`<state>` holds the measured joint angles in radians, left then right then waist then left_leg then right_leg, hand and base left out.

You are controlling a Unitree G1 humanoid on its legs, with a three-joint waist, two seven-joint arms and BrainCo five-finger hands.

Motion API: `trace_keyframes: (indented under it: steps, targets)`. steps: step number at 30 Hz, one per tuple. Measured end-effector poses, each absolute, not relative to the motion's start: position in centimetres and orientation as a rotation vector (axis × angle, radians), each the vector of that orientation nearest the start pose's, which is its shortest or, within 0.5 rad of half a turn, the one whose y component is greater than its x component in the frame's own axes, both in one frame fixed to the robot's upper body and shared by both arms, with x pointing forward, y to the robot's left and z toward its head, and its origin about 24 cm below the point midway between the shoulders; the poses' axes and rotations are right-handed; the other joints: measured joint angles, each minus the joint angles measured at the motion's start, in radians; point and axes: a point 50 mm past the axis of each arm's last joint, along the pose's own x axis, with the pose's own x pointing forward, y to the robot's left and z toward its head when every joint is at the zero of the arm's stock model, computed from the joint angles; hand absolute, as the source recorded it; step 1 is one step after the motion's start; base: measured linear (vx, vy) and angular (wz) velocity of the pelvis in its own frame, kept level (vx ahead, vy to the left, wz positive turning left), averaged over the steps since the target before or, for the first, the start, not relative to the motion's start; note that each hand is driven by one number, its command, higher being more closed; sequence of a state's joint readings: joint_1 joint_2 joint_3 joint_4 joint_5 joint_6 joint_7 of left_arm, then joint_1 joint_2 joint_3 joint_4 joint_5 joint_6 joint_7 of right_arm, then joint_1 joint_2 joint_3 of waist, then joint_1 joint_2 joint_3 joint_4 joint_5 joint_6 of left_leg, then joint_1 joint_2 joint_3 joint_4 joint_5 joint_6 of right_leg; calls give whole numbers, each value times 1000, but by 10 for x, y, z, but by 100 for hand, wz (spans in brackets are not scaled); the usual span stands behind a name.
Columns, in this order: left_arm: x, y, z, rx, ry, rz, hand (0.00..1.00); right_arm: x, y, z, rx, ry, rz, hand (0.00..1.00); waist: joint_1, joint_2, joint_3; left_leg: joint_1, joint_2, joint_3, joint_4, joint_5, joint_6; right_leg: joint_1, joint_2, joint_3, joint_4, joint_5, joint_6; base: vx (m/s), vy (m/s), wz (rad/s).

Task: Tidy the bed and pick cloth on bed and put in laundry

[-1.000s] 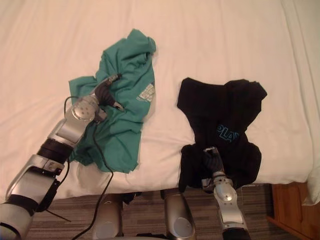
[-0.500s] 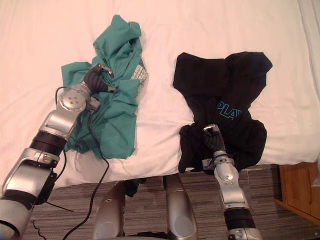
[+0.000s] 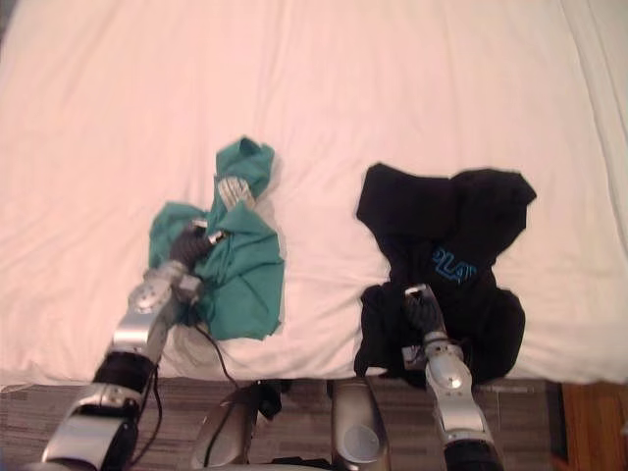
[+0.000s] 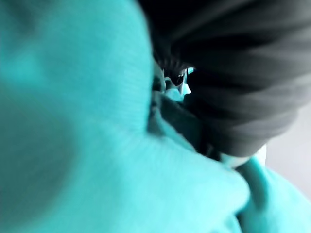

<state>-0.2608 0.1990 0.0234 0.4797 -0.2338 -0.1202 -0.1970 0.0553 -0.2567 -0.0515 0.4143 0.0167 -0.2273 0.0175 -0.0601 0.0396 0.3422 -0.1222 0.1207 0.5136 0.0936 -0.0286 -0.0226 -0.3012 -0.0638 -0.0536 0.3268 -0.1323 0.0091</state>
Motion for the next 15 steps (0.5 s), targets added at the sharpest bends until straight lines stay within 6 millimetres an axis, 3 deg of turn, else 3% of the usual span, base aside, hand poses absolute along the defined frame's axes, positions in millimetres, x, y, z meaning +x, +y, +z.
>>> trace_keyframes:
  steps: [2,4,9,11,13,14,15]
  targets:
    - [276,179,-16,-58,202,-115,100,201,-233,-57,-174,363,-92,100,15,-6,-47,45,13,-17,25,-18,-16,69,1,-26,1,-30,-2,145,-126,23]
    - [261,173,-35,-76,275,-84,100,190,-239,-72,-157,441,-92,100,34,-5,-81,54,39,-19,87,-51,-20,117,10,-43,-26,-29,-1,80,-82,4]
    - [250,158,-57,-75,393,-56,100,167,-254,-92,-60,577,-123,100,43,1,-98,63,61,-63,181,-128,-7,208,-14,-136,-27,-33,3,-100,40,32]
    - [241,152,-69,-87,479,-52,100,146,-259,-102,-36,647,-161,100,41,-15,-144,69,58,-25,159,-134,-7,226,-45,-183,-37,-36,8,-74,51,64]
    - [233,153,-78,-96,534,-49,100,134,-257,-109,-11,690,-180,100,35,-56,-178,97,42,36,125,-121,9,227,-86,-215,-74,-27,14,11,65,49]
    - [227,150,-84,-108,570,-53,100,127,-263,-111,-16,706,-198,100,34,-24,-186,117,69,53,132,-122,5,241,-78,-235,-82,-20,22,57,72,38]
    - [224,148,-88,-116,593,-54,100,125,-264,-112,-16,714,-209,100,20,-18,-197,138,56,56,92,-92,-15,247,-81,-238,-73,-23,26,52,54,33]
